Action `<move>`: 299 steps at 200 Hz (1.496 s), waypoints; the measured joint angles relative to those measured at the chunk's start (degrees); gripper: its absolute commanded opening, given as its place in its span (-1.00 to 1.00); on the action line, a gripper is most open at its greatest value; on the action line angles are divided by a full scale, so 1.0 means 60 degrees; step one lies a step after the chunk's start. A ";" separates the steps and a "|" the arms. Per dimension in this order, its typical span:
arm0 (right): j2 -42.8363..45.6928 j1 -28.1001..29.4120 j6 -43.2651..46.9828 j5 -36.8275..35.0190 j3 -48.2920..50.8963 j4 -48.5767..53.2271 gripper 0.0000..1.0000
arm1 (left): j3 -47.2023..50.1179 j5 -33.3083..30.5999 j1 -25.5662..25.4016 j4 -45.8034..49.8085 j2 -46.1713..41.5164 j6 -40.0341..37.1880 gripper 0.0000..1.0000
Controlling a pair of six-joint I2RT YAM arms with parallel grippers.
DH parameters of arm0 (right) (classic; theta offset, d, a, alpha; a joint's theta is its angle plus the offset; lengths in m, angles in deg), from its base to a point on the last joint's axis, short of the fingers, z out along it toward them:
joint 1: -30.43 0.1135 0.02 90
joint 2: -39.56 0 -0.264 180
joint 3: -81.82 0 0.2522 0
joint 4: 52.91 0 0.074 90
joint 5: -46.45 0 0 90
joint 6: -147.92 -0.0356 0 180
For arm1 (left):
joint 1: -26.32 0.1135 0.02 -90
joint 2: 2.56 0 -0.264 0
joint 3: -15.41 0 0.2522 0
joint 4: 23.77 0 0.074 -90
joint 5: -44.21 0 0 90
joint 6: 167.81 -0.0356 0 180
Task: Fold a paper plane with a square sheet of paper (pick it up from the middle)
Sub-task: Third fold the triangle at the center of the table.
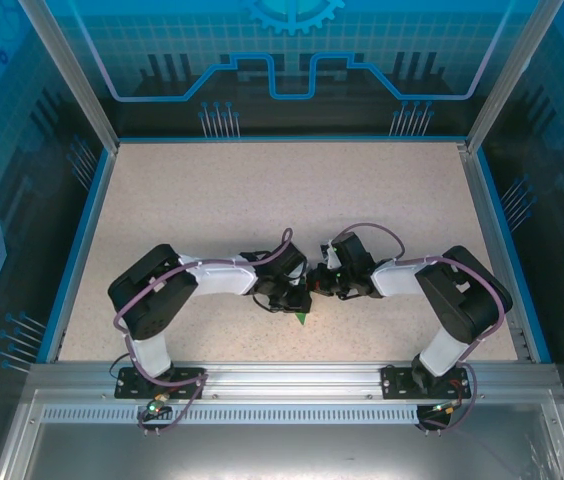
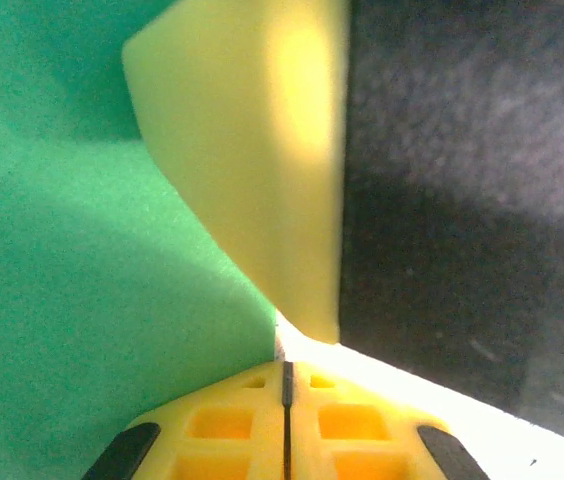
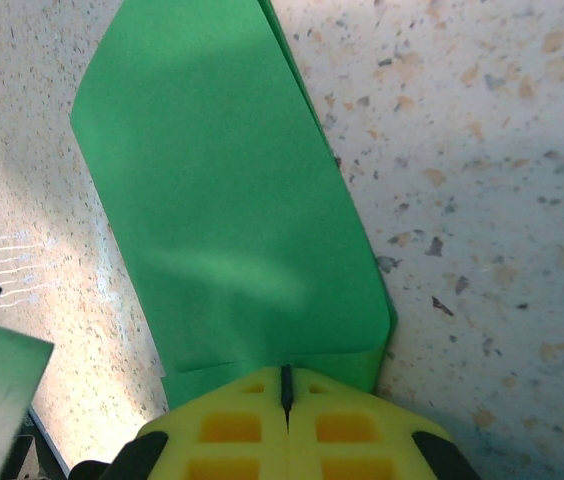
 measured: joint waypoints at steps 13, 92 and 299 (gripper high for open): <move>0.0000 -0.0025 0.0004 0.0022 0.0000 0.0033 -0.91 | 0.0120 0.0018 0.0000 -0.0157 -0.0062 0.0011 -0.86; 0.0000 -0.0047 0.0095 0.0106 -0.0007 0.0171 -0.91 | 0.0911 -0.0095 -0.0138 -0.0805 -0.0579 0.0499 -0.85; 0.0004 -0.0084 0.0222 0.0248 -0.0007 0.0226 -0.91 | 0.1366 -0.0157 -0.0597 0.0448 -0.1854 0.0994 -0.86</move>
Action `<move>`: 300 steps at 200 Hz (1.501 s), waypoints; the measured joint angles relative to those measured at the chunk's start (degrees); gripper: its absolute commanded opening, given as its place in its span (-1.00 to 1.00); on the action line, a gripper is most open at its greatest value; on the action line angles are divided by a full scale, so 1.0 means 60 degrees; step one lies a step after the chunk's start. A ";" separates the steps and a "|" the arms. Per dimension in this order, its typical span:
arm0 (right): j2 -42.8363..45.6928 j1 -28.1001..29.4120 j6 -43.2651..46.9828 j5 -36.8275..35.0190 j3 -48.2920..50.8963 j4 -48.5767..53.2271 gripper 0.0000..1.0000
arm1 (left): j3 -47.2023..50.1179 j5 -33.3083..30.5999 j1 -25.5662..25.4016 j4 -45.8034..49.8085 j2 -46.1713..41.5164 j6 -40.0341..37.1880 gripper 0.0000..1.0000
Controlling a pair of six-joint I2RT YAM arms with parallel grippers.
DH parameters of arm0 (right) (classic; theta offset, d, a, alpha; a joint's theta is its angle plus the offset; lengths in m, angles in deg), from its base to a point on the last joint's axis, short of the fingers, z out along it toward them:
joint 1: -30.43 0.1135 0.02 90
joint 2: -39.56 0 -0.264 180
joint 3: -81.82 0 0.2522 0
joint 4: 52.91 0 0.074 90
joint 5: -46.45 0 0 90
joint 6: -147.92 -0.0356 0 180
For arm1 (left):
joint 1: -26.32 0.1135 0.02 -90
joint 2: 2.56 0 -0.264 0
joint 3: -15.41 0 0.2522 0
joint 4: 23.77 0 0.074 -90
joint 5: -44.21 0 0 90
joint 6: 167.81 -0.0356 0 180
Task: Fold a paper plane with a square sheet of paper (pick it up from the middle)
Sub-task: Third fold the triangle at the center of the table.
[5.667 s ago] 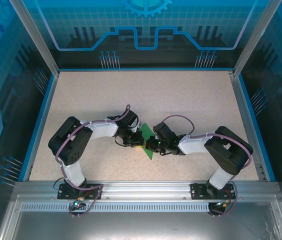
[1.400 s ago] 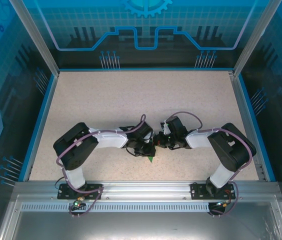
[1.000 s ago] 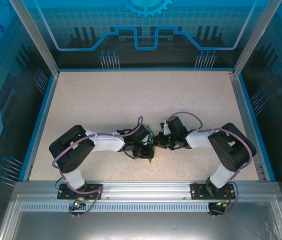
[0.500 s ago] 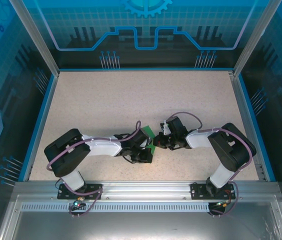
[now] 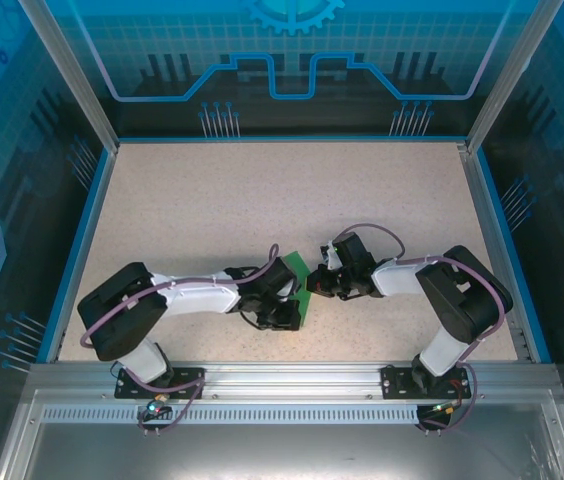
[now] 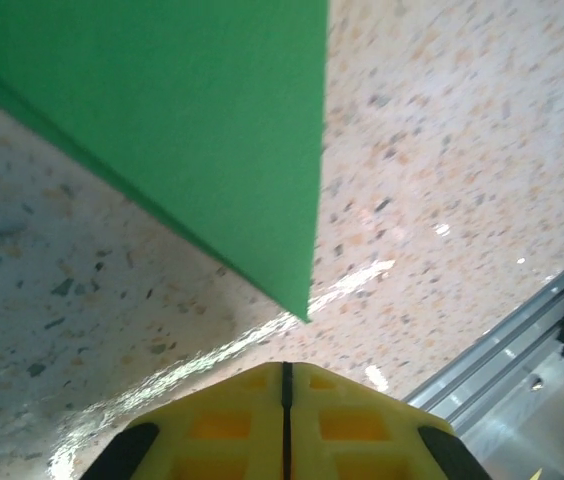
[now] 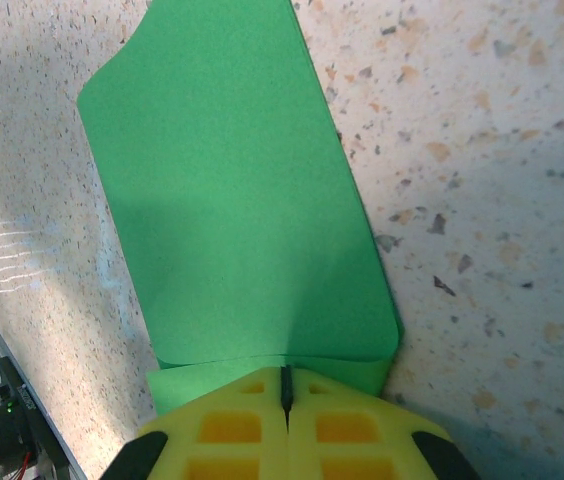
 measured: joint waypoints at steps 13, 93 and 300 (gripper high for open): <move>0.0033 0.0000 -0.0004 -0.0011 0.0004 0.0025 -0.91 | -0.0186 0.0000 0.0160 -0.0004 -0.0080 0.0000 -0.86; 0.0291 0.0000 -0.0255 -0.0197 0.0087 0.0270 -0.88 | -0.0554 -0.0699 0.1129 -0.0488 0.0302 -0.0091 -0.90; 0.0947 -0.0415 0.0474 -0.0426 -0.0703 0.1832 -0.60 | -0.1122 -0.1694 0.1198 0.0525 0.1086 -0.2208 -0.92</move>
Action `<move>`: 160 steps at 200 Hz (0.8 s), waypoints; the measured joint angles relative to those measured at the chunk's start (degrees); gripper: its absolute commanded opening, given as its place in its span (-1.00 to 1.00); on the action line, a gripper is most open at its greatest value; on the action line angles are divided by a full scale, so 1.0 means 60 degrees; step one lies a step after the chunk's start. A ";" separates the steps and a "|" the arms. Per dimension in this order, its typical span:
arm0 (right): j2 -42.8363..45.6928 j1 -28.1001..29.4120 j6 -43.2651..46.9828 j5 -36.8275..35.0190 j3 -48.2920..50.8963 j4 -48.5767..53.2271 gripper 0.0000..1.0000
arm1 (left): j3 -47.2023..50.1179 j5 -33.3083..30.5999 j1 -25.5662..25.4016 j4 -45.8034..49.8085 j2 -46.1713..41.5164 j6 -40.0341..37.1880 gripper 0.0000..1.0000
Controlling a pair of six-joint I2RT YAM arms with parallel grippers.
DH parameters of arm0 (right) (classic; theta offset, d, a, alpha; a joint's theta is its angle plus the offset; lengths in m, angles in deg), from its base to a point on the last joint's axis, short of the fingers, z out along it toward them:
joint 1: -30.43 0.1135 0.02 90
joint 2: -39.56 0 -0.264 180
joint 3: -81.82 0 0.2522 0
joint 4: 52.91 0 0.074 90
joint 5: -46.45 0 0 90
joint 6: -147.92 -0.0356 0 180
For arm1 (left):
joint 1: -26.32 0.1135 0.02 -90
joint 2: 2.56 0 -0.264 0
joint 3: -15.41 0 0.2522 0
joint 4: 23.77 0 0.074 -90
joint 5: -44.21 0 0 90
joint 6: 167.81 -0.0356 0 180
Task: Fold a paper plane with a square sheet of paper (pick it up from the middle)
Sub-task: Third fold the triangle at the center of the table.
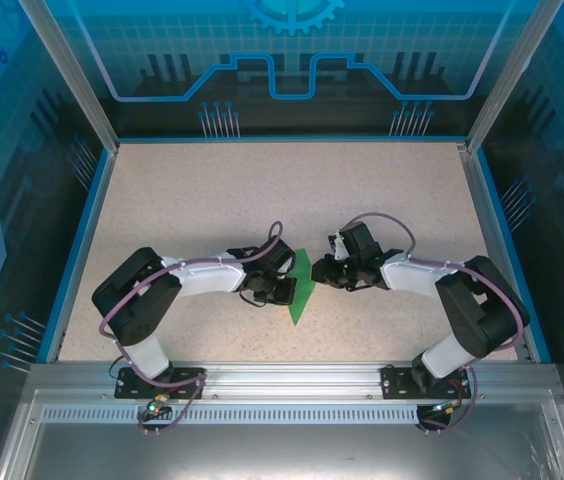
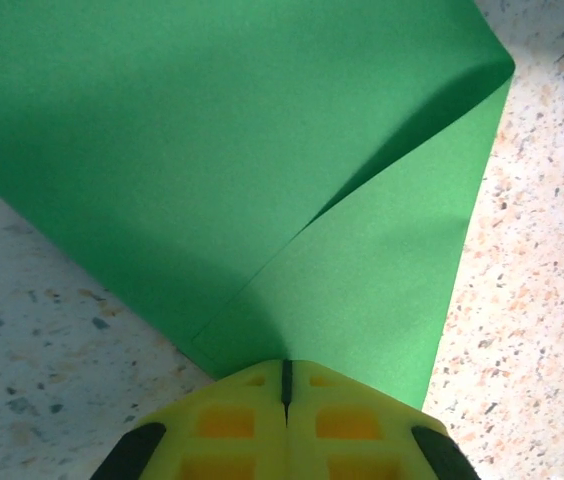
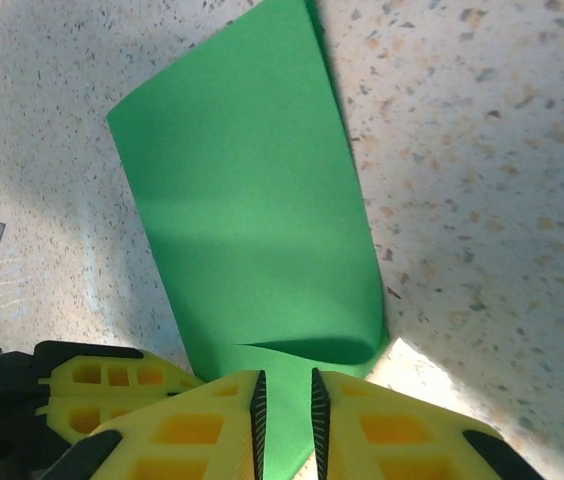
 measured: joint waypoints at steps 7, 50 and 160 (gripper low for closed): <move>-0.0106 0.0040 0.0029 0.0033 -0.0051 -0.0022 -0.61 | -0.0011 -0.0036 0.0029 0.0047 0.0000 -0.0091 -0.92; -0.0721 0.0353 0.0066 0.0175 -0.0171 -0.0270 -0.65 | -0.0058 -0.0102 0.0149 0.0233 0.0000 -0.0492 -0.93; -0.1198 0.0412 0.0452 -0.0364 -0.0521 -0.0051 -0.65 | -0.0004 -0.0157 0.0299 0.0175 -0.0004 -0.0911 -0.94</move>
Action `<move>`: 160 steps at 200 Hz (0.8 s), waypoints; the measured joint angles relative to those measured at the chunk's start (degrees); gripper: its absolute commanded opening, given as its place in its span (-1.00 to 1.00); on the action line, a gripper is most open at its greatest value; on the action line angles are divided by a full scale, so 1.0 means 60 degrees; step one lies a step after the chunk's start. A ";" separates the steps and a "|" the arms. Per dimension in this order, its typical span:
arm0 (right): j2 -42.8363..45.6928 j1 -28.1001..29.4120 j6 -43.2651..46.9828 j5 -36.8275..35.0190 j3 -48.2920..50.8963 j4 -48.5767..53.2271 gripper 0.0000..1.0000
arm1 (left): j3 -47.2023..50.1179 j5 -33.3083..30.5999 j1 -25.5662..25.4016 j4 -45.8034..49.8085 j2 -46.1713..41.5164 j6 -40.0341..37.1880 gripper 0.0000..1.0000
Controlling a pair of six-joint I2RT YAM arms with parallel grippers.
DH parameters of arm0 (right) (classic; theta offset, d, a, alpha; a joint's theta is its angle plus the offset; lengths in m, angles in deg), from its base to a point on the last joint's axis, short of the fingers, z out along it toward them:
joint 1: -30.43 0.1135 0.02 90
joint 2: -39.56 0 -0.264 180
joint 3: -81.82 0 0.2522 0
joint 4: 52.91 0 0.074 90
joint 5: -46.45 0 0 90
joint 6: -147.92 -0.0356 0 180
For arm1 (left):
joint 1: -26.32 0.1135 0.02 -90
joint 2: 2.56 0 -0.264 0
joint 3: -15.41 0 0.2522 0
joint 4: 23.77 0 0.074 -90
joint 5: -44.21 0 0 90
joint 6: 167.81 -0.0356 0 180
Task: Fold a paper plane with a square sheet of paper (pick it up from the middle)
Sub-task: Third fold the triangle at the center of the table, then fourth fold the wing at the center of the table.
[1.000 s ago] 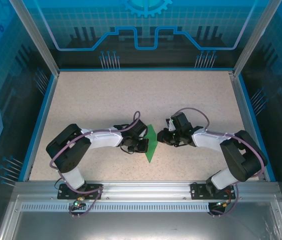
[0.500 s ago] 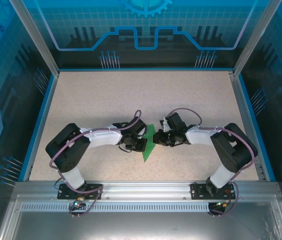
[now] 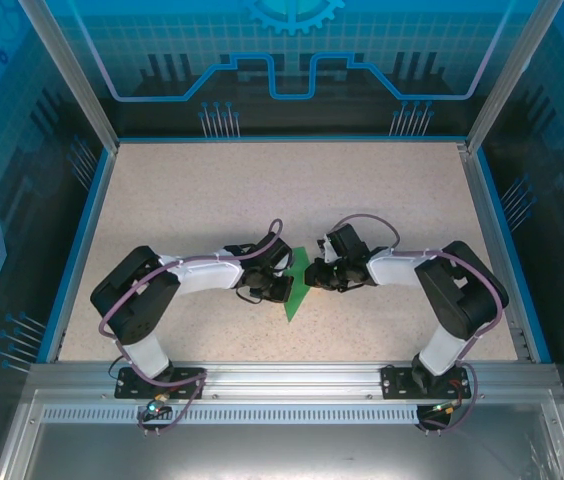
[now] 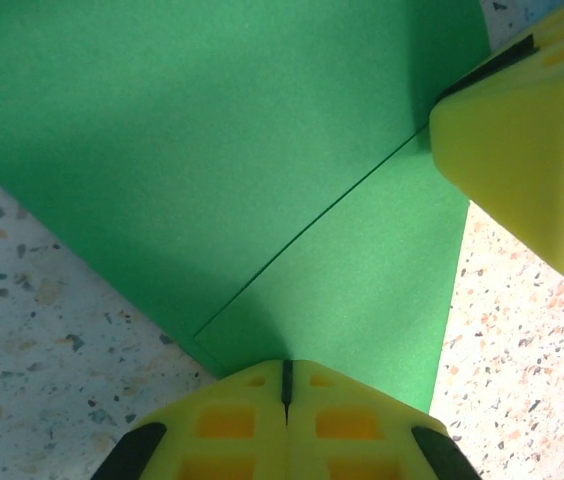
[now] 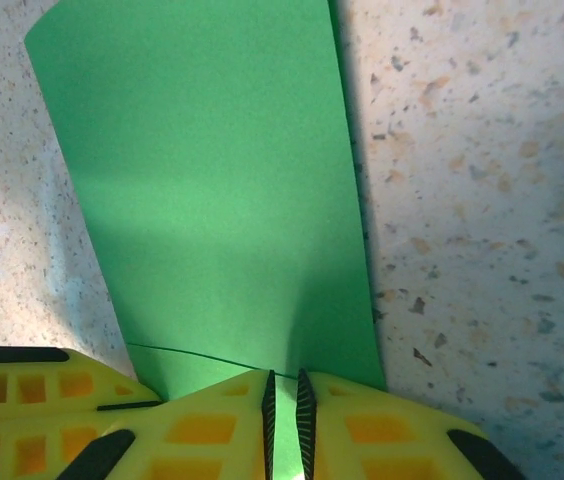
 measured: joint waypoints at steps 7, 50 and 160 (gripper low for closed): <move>0.0040 0.0007 0.0055 -0.0138 -0.0051 0.0138 -0.65 | 0.0007 0.0004 0.0007 -0.0015 0.0000 -0.0004 -0.94; 0.0346 -0.0007 0.0306 -0.1155 -0.0222 0.0896 -0.64 | 0.0007 0.0004 0.0007 -0.0018 -0.0015 -0.0164 -0.94; 0.1264 -0.0015 -0.0699 -0.0393 0.0492 0.0597 -0.28 | 0.0007 0.0066 0.0204 -0.0015 -0.0029 -0.0222 -0.94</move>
